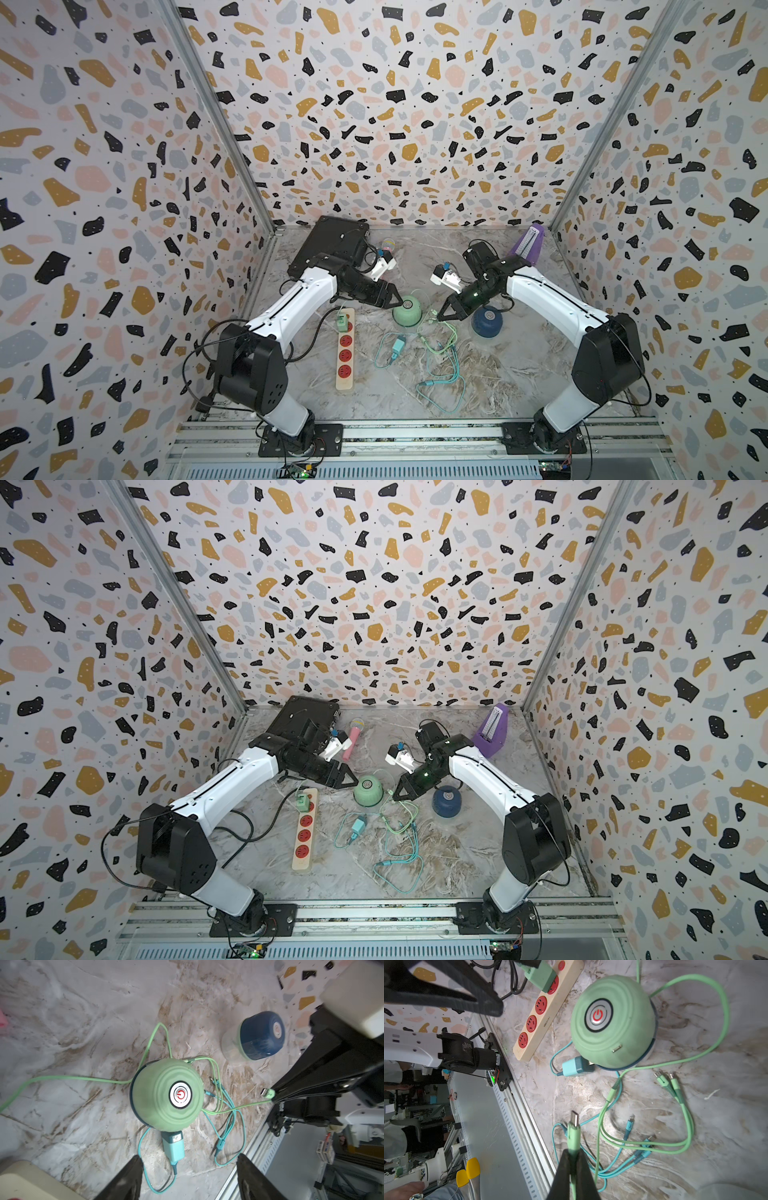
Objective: Charge the cordless meat grinders
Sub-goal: Adjust the cordless meat grinder at the center of the board.
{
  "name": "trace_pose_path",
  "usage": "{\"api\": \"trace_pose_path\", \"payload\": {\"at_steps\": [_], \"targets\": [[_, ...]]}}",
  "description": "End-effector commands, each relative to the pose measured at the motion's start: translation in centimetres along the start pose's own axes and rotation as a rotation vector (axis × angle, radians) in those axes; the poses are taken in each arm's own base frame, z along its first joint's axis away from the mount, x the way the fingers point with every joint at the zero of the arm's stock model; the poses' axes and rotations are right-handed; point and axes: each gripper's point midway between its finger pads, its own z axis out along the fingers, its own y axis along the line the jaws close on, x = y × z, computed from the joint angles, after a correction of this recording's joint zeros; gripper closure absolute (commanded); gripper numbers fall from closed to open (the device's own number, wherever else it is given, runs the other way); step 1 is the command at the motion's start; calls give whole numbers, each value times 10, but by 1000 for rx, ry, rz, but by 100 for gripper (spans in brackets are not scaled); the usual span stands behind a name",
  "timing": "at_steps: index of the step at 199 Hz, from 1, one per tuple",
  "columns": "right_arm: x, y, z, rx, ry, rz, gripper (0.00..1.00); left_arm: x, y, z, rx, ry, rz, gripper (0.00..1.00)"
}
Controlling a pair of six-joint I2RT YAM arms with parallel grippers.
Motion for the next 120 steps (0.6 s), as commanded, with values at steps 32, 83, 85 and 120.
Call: {"api": "trace_pose_path", "payload": {"at_steps": [32, 83, 85, 120], "targets": [[10, -11, -3, 26, 25, 17, 100, -6, -2, 23, -133, 21, 165, 20], [11, -10, -4, 13, -6, 31, 100, -16, 4, 42, -175, 14, 302, 17], [12, -11, -5, 13, -7, 31, 100, -17, 4, 42, -176, 16, 310, 17], [14, -11, -4, 12, -14, 39, 100, -29, 3, 51, -146, 53, 368, 15]]}}
